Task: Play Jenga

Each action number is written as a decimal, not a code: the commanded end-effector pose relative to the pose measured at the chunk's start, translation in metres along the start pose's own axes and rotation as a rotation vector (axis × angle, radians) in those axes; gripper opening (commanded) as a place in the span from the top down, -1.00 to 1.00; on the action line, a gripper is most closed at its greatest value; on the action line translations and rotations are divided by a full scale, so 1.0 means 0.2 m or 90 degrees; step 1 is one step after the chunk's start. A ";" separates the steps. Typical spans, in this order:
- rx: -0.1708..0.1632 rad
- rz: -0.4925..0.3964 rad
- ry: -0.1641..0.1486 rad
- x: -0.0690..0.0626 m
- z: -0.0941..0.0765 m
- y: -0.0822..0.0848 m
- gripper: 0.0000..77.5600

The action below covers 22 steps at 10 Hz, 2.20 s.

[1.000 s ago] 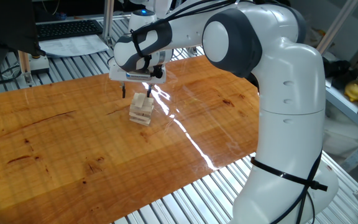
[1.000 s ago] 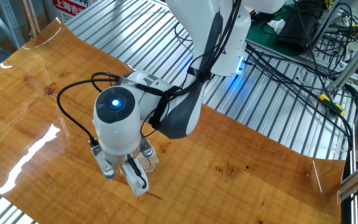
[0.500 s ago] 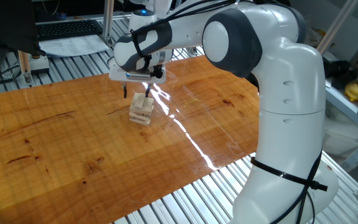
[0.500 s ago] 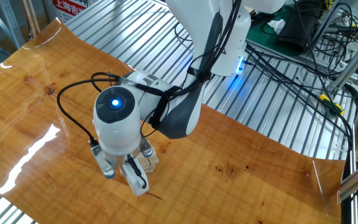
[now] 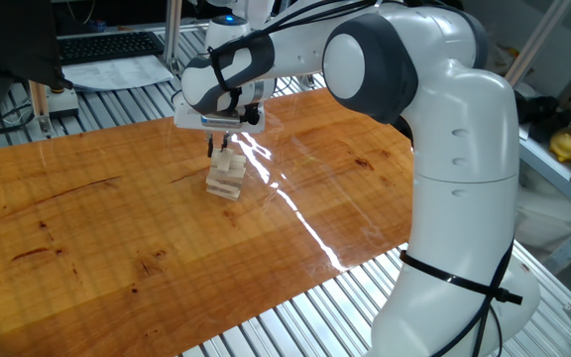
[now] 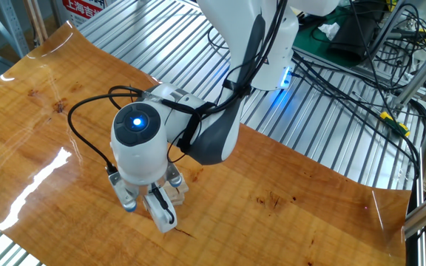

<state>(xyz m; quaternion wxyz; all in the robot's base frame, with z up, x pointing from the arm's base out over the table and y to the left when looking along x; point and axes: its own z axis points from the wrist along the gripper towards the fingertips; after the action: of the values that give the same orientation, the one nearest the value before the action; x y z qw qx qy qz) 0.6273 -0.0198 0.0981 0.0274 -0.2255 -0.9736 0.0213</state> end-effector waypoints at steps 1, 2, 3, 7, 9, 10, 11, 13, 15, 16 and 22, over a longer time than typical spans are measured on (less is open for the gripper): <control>-0.002 0.000 -0.001 0.00 -0.01 0.00 0.95; -0.002 0.000 -0.001 0.00 -0.01 0.00 0.95; -0.002 0.000 -0.001 0.00 -0.01 0.00 0.95; -0.011 0.012 -0.014 -0.02 0.03 0.00 0.95; -0.010 0.015 -0.016 -0.02 0.03 0.00 0.95; -0.010 0.015 -0.016 -0.02 0.03 0.00 0.95; -0.011 0.018 -0.017 -0.02 0.03 0.00 0.95; -0.017 0.038 -0.028 -0.01 0.02 0.01 0.95; -0.019 0.061 -0.047 0.02 -0.02 0.04 0.95; -0.019 0.063 -0.047 0.02 -0.03 0.04 0.95; -0.020 0.064 -0.053 0.02 -0.03 0.04 0.95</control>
<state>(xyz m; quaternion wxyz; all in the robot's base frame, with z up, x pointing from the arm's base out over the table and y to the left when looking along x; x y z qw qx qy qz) 0.6252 -0.0097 0.0995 -0.0104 -0.2728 -0.9619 0.0164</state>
